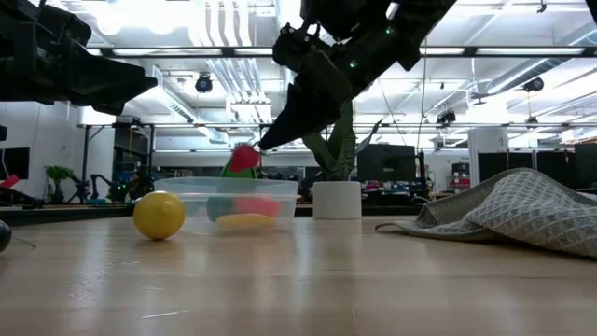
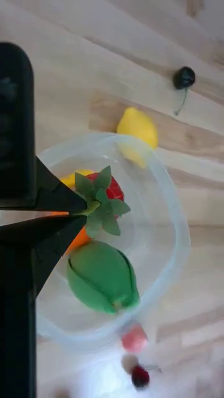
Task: Pick and placing Produce into tupperware
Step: Put the red strawberry into the transparent bin
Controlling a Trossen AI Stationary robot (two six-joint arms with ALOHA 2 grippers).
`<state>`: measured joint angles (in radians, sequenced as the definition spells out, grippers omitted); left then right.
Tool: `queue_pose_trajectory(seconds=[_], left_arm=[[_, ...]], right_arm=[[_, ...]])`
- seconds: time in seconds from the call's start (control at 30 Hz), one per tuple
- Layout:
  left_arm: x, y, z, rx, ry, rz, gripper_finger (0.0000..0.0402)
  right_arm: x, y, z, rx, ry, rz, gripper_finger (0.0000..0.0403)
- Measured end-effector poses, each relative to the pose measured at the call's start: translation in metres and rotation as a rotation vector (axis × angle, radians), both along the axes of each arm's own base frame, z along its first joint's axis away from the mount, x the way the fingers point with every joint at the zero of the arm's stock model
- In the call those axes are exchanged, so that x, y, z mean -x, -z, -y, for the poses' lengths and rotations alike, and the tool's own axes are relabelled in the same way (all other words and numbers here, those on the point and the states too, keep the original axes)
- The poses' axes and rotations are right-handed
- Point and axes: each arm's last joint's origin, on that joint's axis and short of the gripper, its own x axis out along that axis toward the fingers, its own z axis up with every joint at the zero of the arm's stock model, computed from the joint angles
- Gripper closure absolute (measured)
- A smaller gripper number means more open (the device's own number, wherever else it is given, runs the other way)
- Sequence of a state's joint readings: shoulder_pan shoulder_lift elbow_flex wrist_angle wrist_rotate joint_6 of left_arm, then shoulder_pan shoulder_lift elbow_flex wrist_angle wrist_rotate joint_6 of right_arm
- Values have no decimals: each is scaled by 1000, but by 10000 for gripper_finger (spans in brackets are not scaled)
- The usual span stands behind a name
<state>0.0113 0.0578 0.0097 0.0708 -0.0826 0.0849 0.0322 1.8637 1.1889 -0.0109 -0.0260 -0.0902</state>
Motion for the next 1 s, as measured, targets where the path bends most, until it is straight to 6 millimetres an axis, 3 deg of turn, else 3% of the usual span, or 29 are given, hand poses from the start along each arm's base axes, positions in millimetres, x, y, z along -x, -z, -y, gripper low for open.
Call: queue_pose_trajectory(seconds=[1.0], left_arm=[[0, 0, 0, 0, 0, 0, 219]], right_arm=[[-4, 5, -2, -5, -27, 29, 381]])
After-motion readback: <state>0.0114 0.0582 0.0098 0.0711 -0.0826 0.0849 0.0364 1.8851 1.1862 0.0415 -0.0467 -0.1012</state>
